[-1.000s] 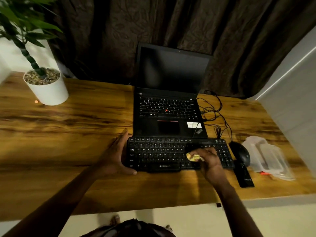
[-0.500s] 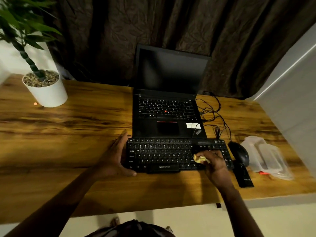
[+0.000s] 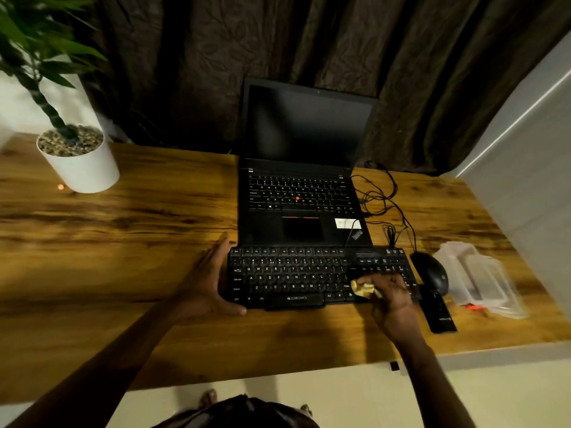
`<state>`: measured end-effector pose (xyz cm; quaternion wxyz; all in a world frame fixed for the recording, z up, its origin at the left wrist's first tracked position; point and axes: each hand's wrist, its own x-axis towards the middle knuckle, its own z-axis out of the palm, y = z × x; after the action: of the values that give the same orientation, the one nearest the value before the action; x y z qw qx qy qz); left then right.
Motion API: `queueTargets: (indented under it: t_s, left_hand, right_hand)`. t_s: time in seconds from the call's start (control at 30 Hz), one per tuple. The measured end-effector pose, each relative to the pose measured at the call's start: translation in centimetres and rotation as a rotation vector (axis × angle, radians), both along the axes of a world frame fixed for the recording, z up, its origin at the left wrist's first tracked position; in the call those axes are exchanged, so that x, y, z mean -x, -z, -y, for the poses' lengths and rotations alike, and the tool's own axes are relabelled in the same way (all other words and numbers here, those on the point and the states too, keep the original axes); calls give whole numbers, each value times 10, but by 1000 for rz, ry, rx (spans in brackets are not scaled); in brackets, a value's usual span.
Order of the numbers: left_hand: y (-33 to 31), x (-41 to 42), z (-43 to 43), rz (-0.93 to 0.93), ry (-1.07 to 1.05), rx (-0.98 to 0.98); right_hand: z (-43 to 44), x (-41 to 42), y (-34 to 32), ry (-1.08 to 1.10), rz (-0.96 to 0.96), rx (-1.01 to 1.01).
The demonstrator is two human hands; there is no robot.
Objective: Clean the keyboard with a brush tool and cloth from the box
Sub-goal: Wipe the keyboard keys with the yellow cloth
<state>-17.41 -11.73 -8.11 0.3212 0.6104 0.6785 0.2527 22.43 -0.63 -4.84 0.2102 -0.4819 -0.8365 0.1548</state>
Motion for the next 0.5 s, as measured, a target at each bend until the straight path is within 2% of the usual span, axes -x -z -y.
queueTargets:
  t_s: [0.27, 0.5]
  left_hand:
    - [3, 1, 1, -11, -4, 4]
    - [-1, -1, 2, 21, -12, -2]
  right_hand:
    - [7, -10, 5, 113, 42, -6]
    - [25, 26, 2, -21, -12, 17]
